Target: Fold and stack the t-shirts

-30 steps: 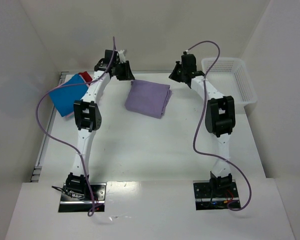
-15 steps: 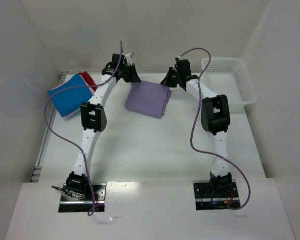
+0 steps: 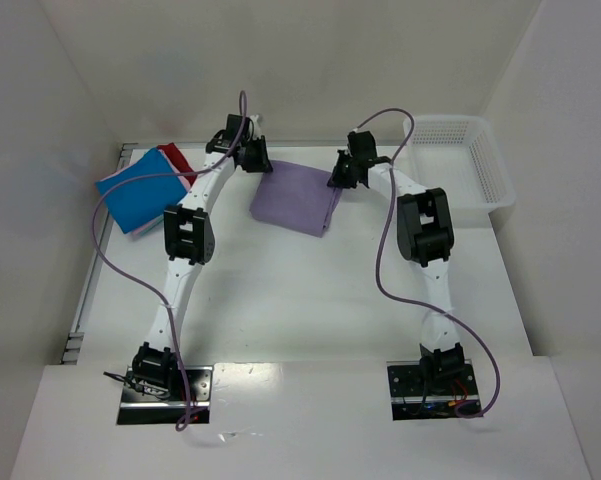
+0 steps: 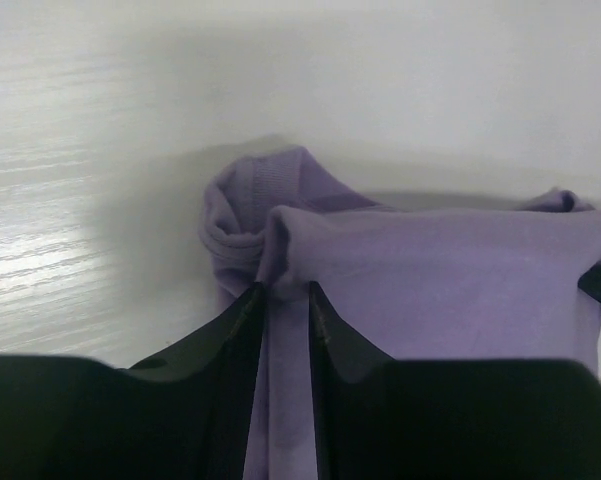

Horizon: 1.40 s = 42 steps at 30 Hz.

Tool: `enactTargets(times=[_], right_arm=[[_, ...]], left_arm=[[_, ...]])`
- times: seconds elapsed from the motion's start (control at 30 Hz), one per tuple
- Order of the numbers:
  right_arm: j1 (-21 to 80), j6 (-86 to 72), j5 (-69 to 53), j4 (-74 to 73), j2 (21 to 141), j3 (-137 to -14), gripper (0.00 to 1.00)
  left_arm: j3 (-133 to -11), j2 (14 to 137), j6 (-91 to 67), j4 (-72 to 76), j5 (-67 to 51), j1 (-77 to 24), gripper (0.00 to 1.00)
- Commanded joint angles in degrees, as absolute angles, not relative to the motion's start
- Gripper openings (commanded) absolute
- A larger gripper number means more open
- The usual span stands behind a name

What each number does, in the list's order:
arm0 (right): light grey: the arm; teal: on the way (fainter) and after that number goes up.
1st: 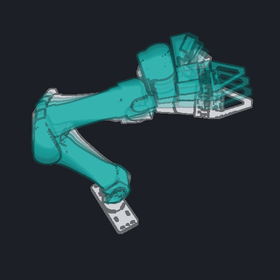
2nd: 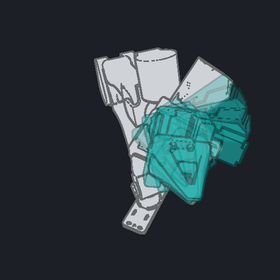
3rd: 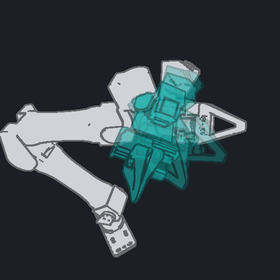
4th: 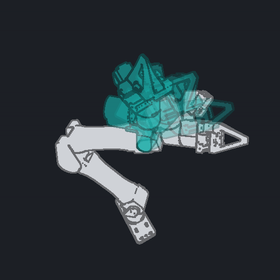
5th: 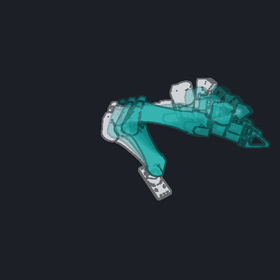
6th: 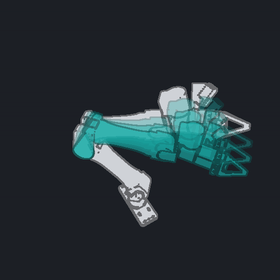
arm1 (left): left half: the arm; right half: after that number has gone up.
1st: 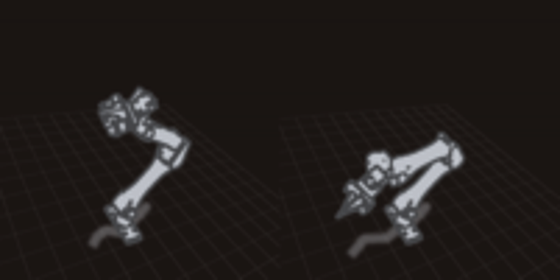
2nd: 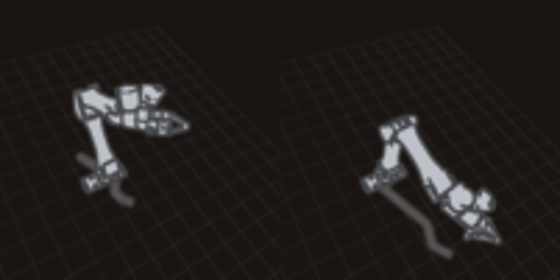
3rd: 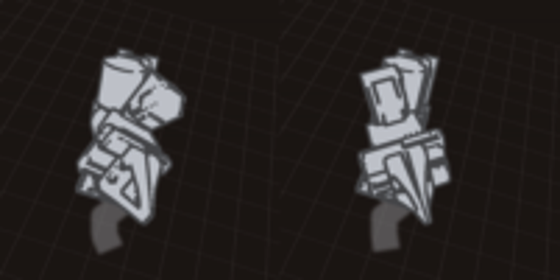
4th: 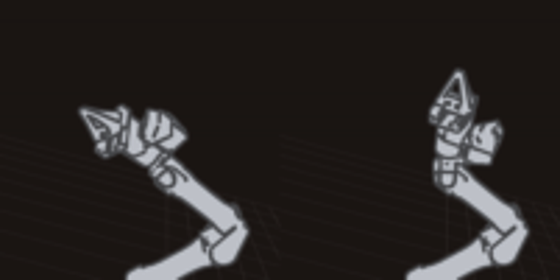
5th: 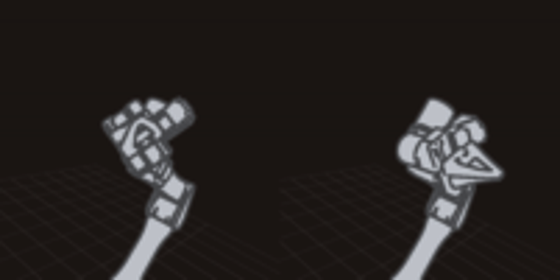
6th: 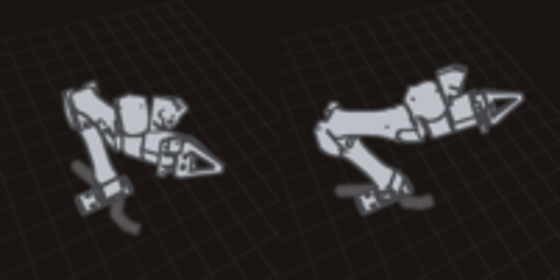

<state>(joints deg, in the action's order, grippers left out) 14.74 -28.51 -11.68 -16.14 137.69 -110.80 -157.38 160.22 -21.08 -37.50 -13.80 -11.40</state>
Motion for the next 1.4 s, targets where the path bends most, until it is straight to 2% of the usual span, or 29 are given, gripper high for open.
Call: enactTargets(times=[0.0,0.33,0.47,0.53,0.63,0.67,0.7,0.73,0.83,0.87,0.9,0.97,1.0,1.07,1.1,1.17,1.23,1.37], right_arm=[[15.3,-25.8,-6.9,-18.2,138.3,-113.7,0.00],[14.8,-24.8,-2.7,-19.2,138.3,-113.7,0.00],[13.6,-24.1,-3.2,-19.9,135.2,-114.4,0.01],[13.6,-23.2,-3.3,-19.9,133.3,-115.0,0.02],[13.6,-22.7,-4.3,-19.9,128.6,-115.8,0.13],[13.6,-22.2,-4.3,-19.3,127.5,-115.8,0.28],[13.6,-22.1,-4.3,-18.6,125.2,-115.8,0.32],[13.6,-21.5,-5.1,-18.5,124.3,-115.8,0.36],[13.6,-20.0,-6.7,-19.2,122.4,-116.5,0.63],[13.6,-20.0,-7.2,-19.2,121.8,-117.2,0.81],[13.6,-20.0,-7.9,-19.9,121.8,-117.2,0.87],[13.6,-20.7,-9.3,-20.6,120.4,-116.4,0.91],[13.6,-21.4,-10.1,-20.6,119.9,-115.3,0.91],[13.6,-22.8,-12.4,-18.1,117.7,-110.0,0.83],[13.6,-24.4,-15.7,-16.4,116.8,-107.4,0.66],[13.6,-26.4,-18.5,-12.2,114.9,-100.2,0.46],[14.2,-27.9,-19.4,-12.2,114.9,-96.3,0.27],[16.0,-27.9,-21.4,-12.2,114.9,-91.9,0.11]], left_arm=[[-159.3,161.1,-20.3,-37.5,-10.4,-11.1,0.33],[-160.5,160.5,-19.8,-37.5,-9.8,-8.7,0.41],[-161.7,158.6,-18.6,-38.8,-9.8,-8.1,0.51],[-162.4,156.7,-17.7,-39.3,-10.5,-7.6,0.61],[-162.4,153.3,-15.9,-40.8,-11.1,-7.6,0.82],[-162.4,152.4,-15.9,-41.3,-12.5,-7.6,0.93],[-162.4,151.4,-15.1,-41.9,-13.0,-7.6,1.00],[-162.4,149.2,-15.1,-43.1,-13.5,-7.6,1.00],[-158.0,143.8,-12.8,-44.2,-17.8,-7.6,1.00],[-156.2,142.3,-11.8,-44.2,-19.2,-7.6,1.00],[-154.4,141.0,-11.1,-44.2,-21.2,-8.1,1.00],[-147.8,137.5,-9.4,-43.7,-21.3,-8.8,1.00],[-145.4,136.7,-8.9,-43.7,-20.0,-9.6,1.00],[-141.0,134.8,-8.3,-43.2,-21.3,-9.6,1.00],[-135.3,134.0,-8.9,-41.6,-22.7,-9.6,1.00],[-127.1,129.4,-9.5,-37.7,-26.5,-9.6,0.95],[-114.5,124.0,-10.9,-30.6,-27.1,-10.1,0.82],[-104.2,120.7,-12.3,-25.8,-28.3,-10.1,0.70]])
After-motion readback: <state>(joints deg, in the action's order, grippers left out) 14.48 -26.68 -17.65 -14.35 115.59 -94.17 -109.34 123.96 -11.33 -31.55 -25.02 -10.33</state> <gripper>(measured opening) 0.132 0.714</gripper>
